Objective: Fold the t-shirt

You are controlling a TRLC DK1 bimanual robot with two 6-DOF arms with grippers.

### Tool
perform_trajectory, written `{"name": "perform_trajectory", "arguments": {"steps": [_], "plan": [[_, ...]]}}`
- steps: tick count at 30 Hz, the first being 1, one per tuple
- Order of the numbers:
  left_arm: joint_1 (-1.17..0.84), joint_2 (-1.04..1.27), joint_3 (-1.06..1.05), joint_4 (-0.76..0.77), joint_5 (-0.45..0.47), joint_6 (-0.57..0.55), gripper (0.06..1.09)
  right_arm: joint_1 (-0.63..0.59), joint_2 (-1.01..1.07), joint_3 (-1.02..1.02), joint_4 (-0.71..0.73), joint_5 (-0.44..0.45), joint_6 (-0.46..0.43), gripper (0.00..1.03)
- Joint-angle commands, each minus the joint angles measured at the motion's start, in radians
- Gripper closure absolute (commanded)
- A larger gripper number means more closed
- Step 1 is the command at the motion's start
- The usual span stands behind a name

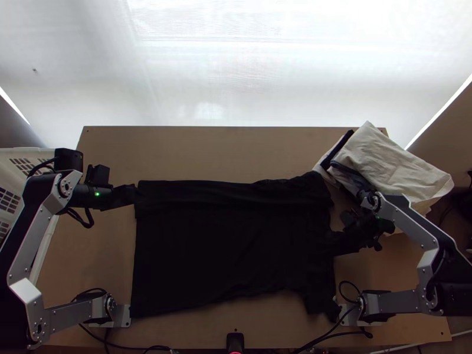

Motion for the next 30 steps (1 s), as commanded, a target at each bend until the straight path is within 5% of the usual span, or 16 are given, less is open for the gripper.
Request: {"name": "perform_trajectory", "arguments": {"steps": [1,11,18,30], "plan": [[0.000,-0.004,-0.010,-0.016,-0.004,0.017,0.11,-0.005,-0.028,0.076,-0.139,-0.010,-0.042,1.00],[-0.067,-0.003,-0.016,-0.161,-0.036,0.119,0.11,-0.023,-0.013,0.149,-0.195,-0.008,-0.056,1.00],[-0.222,0.008,-0.108,-0.161,-0.312,0.165,0.11,-0.045,0.007,0.235,-0.197,-0.010,-0.056,1.00],[-0.420,0.031,-0.133,-0.213,-0.356,0.267,0.11,-0.172,0.081,0.372,-0.197,-0.004,-0.075,1.00]]}}
